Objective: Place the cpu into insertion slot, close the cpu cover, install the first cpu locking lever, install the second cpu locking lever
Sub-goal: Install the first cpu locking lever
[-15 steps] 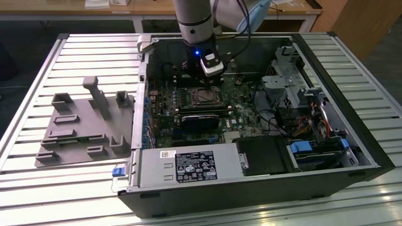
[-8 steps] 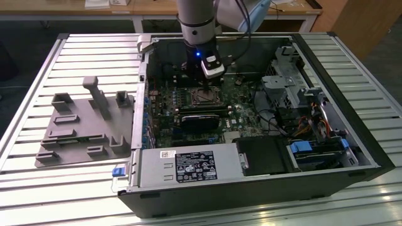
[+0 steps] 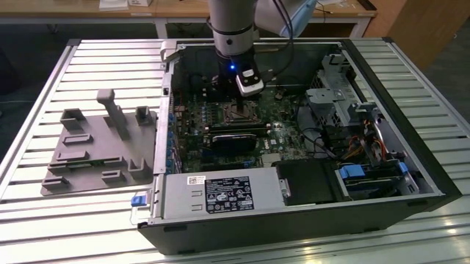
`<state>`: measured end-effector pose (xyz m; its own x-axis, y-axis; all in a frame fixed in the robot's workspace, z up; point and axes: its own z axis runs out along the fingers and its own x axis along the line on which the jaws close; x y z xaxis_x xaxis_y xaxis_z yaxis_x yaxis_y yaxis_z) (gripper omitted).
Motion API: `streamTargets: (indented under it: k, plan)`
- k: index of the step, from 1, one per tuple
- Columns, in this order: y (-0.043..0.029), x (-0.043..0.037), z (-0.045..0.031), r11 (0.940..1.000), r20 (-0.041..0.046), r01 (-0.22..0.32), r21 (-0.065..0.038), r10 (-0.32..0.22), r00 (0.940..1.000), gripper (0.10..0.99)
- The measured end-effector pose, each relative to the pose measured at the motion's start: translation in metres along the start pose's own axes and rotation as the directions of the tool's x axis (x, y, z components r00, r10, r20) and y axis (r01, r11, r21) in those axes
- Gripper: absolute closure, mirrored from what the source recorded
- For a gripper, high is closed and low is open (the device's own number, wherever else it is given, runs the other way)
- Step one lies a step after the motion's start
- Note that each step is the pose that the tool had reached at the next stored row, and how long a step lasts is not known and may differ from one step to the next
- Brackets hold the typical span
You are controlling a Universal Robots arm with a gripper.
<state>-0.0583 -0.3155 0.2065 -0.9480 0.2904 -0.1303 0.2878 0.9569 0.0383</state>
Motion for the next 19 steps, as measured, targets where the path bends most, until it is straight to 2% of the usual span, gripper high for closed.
streamTargets:
  k: [4,14,19]
  plan:
    - [-0.0061,-0.0021,0.0001,1.0,-0.0036,-0.002,0.001,0.002,1.0,0.98]
    - [-0.0066,-0.0022,-0.0001,1.0,-0.0037,0.0,0.001,0.0,1.0,0.98]
    - [-0.0063,-0.003,-0.006,1.0,-0.0038,0.003,0.001,-0.003,1.0,0.98]
